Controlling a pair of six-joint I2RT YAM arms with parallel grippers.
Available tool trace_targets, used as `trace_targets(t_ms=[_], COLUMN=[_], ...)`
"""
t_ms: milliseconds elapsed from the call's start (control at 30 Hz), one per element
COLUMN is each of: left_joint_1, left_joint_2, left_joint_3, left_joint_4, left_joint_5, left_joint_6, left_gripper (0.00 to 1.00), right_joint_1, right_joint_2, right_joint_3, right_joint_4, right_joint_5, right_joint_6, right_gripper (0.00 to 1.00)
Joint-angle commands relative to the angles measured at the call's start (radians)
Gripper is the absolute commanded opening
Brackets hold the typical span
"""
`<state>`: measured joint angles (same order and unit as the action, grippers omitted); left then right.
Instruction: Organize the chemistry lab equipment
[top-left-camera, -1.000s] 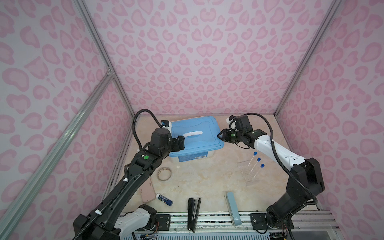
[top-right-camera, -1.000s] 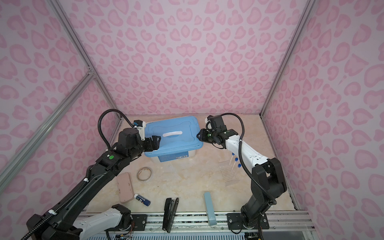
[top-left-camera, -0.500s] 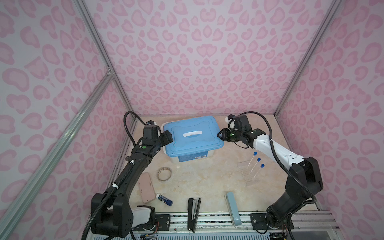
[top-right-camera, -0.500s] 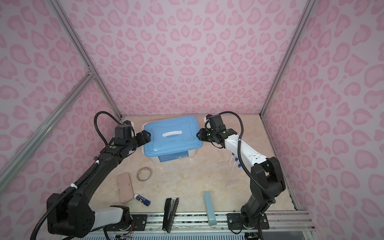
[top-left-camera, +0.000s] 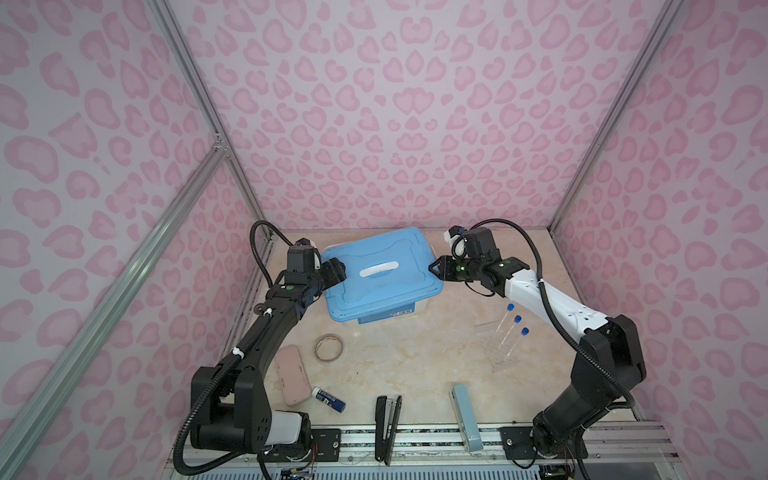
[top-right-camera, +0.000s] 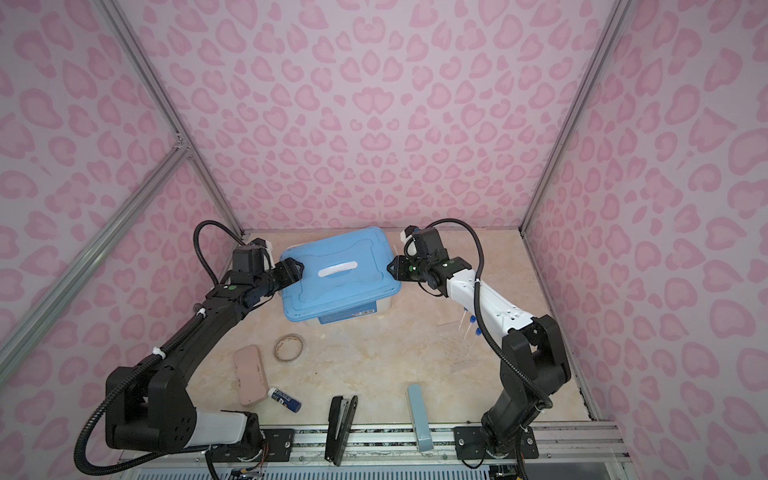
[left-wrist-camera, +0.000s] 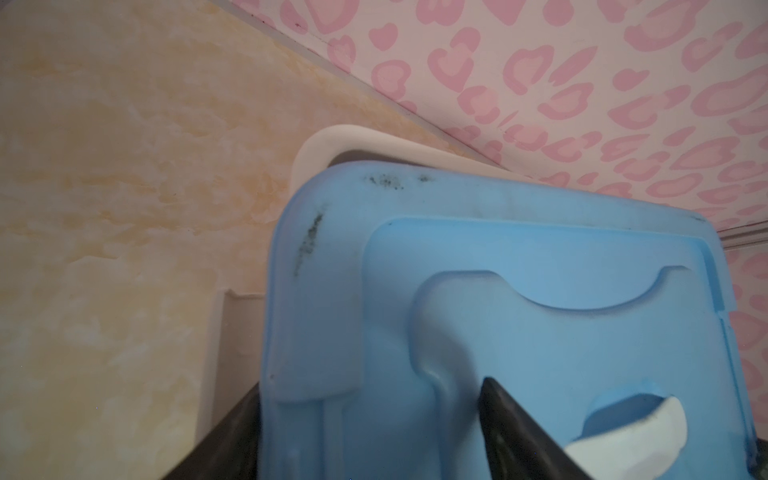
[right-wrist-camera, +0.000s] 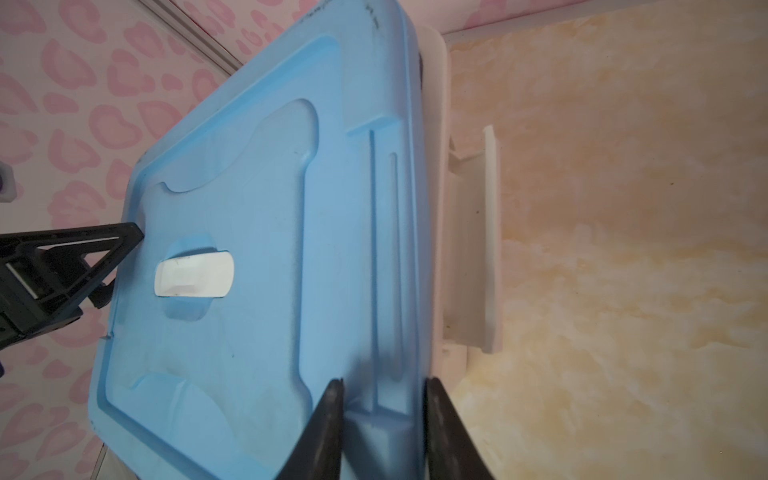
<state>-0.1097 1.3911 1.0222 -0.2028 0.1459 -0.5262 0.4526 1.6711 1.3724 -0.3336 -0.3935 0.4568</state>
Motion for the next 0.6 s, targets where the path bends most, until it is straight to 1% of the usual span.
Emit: trace_targets(t_ms=[0, 133, 200, 333, 433, 567], left_joint_1=[0.000, 0.001, 0.001, 0.002, 0.002, 0.002], left_joint_2=[0.014, 0.044, 0.062, 0.103, 0.141, 0.191], left_joint_3=[0.017, 0.056, 0.073, 0.113, 0.151, 0.187], left_joint_4=[0.019, -0.038, -0.048, -0.052, -0.057, -0.056], left_joint_5=[0.013, -0.045, -0.055, -0.063, -0.083, -0.082], left_joint_6=[0.006, 0.024, 0.030, 0.032, 0.031, 0.032], left_gripper=[0.77, 0.75, 0.75, 0.71, 0.66, 0.62], right_joint_1=[0.001, 0.003, 0.004, 0.005, 0.005, 0.006], right_joint_2=[0.044, 0.073, 0.073, 0.085, 0.106, 0.132], right_joint_3=[0.053, 0.084, 0.080, 0.071, 0.081, 0.105], right_joint_4=[-0.020, -0.077, -0.084, -0.074, -0.072, -0.083], right_joint_5=[-0.003, 0.054, 0.069, 0.066, 0.064, 0.074], right_joint_6=[0.008, 0.028, 0.031, 0.029, 0.029, 0.022], right_gripper=[0.30, 0.30, 0.31, 0.34, 0.34, 0.35])
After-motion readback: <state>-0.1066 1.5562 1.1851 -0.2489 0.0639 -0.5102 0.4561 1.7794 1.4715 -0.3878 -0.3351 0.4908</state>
